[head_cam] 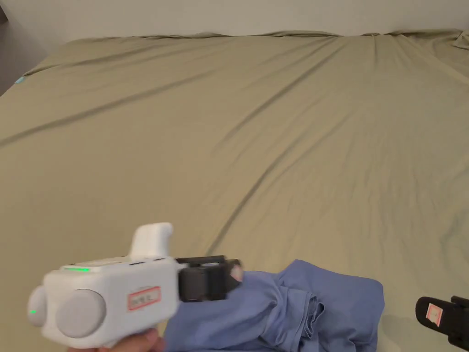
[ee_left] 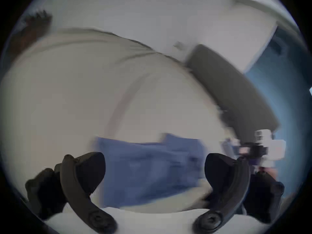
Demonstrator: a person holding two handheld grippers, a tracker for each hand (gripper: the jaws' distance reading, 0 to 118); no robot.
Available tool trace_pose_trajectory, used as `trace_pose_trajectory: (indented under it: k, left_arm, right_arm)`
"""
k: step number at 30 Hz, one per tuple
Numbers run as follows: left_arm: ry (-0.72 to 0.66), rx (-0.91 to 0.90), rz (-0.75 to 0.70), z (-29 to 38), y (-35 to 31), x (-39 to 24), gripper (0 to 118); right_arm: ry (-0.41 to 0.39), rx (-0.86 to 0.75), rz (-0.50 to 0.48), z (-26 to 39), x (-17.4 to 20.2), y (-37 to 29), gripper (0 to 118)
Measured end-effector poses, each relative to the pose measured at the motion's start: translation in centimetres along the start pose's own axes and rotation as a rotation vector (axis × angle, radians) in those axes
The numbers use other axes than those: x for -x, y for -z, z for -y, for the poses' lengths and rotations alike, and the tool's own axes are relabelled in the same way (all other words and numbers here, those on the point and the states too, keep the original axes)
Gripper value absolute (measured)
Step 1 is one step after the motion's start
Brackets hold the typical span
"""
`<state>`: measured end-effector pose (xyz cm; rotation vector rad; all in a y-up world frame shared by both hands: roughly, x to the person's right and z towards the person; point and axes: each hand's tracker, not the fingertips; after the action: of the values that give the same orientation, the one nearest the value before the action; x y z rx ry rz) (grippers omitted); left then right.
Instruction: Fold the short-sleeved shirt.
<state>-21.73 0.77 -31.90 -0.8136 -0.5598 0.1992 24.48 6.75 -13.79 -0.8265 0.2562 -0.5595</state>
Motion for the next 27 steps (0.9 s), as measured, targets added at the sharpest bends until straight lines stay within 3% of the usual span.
trace_pose_trajectory:
  k: [1,3,8,9,10,11,12,14,16,17,19,26,27]
  left_arm:
    - [0.012,0.083,-0.185,0.5,-0.1,2.2,118]
    - [0.05,0.17,-0.334,1.1,0.7,4.5,118]
    - [-0.001,0.35,-0.159,5.3,5.5,4.1,118]
    - [-0.01,0.367,-0.147,6.0,6.1,3.6,113]
    - [-0.014,0.383,-0.146,6.4,6.6,2.9,97]
    - [-0.021,0.361,-0.155,6.1,7.1,2.4,72]
    - [-0.021,0.337,-0.172,5.9,7.1,1.5,58]
    - [0.056,0.304,-0.23,5.4,6.6,0.5,46]
    - [-0.027,0.276,-0.214,5.7,5.9,0.6,9]
    - [-0.185,0.223,-0.047,5.8,5.4,0.9,9]
    - [-0.383,0.192,0.078,6.0,4.0,1.5,9]
    - [-0.385,0.15,0.043,4.2,-1.0,4.4,9]
    - [-0.376,0.132,-0.029,3.8,-1.9,4.6,9]
  right_arm:
    - [-0.017,-0.004,0.029,-0.2,0.6,0.1,2]
    - [-0.036,0.011,0.063,-0.4,1.3,0.5,2]
    - [-0.03,0.031,0.053,-0.1,1.8,1.6,2]
    - [-0.027,0.035,0.049,-0.1,1.8,1.7,2]
    - [-0.027,0.038,0.047,0.0,1.9,1.8,2]
    - [-0.03,0.046,0.047,0.0,2.0,1.8,2]
    - [-0.038,0.053,0.05,0.1,2.1,1.8,2]
    - [-0.06,0.063,0.063,0.1,2.2,1.7,2]
    - [-0.067,0.064,0.068,0.2,2.2,1.6,2]
    - [-0.065,0.065,0.067,0.2,2.0,1.5,2]
    - [-0.056,0.065,0.065,0.2,1.8,1.5,2]
    - [-0.025,0.062,0.068,-0.2,1.2,1.2,2]
    - [-0.027,0.06,0.072,-0.2,1.2,1.1,2]
